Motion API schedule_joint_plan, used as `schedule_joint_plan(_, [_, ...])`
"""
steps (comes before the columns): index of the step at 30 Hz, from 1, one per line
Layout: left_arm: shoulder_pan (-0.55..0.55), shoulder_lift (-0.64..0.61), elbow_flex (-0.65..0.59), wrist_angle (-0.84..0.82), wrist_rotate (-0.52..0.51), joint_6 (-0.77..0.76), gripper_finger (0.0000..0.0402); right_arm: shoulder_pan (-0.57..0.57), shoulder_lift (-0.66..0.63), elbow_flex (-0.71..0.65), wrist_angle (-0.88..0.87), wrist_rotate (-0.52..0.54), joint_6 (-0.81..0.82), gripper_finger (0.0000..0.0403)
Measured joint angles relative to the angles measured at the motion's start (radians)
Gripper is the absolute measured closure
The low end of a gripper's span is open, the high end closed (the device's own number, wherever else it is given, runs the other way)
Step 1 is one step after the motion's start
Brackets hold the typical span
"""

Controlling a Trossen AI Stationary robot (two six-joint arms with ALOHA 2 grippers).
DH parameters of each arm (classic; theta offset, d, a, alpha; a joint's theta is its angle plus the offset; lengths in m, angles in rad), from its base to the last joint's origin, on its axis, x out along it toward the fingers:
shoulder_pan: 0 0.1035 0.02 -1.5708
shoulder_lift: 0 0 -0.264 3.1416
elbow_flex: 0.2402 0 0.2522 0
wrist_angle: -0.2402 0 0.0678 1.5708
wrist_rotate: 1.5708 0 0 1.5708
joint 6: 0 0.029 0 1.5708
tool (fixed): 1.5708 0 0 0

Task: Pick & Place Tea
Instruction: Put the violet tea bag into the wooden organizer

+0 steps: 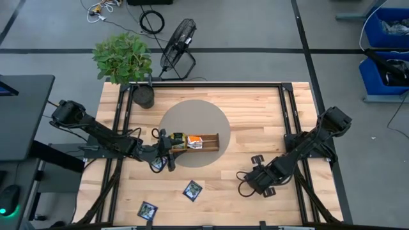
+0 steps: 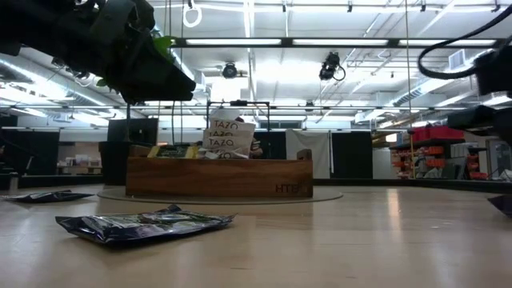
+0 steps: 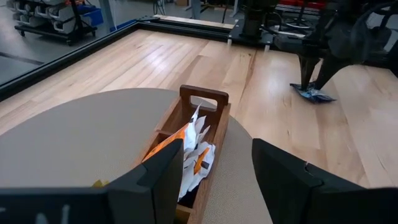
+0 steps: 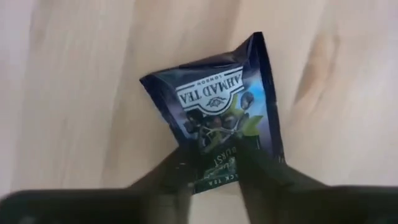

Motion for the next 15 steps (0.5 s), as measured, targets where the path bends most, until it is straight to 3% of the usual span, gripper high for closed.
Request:
schedule_joint_plan(6, [0.000,0.000,0.000,0.000,0.000,-0.001,0.0205,-0.021,0.006,0.024,0.019,0.035,0.063,0.0391])
schedule_joint_plan(11, [0.000,0.000,0.000,0.002,0.000,-0.026,0.0205,-0.031,0.007,0.126,-0.031,0.173,0.060,0.0392])
schedule_joint_plan(15, [0.000,0.001,0.000,0.079,0.036,-0.072,0.0205,-0.045,0.007,0.265,-0.108,0.356,-0.096,0.0399])
